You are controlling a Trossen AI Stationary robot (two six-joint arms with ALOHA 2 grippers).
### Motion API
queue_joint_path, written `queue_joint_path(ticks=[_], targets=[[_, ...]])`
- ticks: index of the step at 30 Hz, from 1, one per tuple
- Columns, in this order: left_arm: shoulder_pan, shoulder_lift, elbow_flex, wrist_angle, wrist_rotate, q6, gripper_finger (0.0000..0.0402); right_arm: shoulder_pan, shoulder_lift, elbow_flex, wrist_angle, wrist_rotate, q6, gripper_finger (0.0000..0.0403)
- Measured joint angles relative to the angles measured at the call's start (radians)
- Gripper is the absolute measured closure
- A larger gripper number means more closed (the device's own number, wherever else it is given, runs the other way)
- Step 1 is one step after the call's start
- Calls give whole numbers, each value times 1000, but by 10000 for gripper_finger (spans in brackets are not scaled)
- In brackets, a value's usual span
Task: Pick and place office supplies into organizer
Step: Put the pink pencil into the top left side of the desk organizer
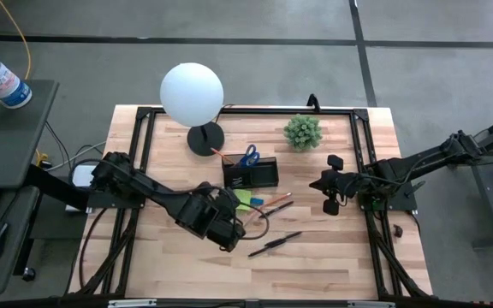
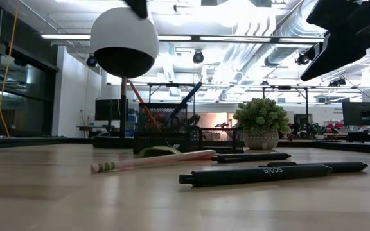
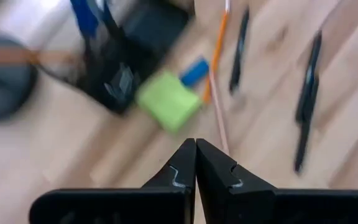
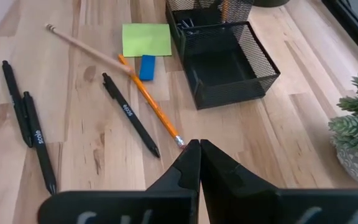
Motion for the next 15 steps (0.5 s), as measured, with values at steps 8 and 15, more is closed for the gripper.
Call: queue_joint_path(ticks=[8, 15], targets=[[-39, 1, -180, 273, 156, -155, 401, 0, 0, 0, 2, 4, -5, 402], [-36, 1, -315, 527, 210, -256, 363, 0, 0, 0, 4, -12, -5, 402]])
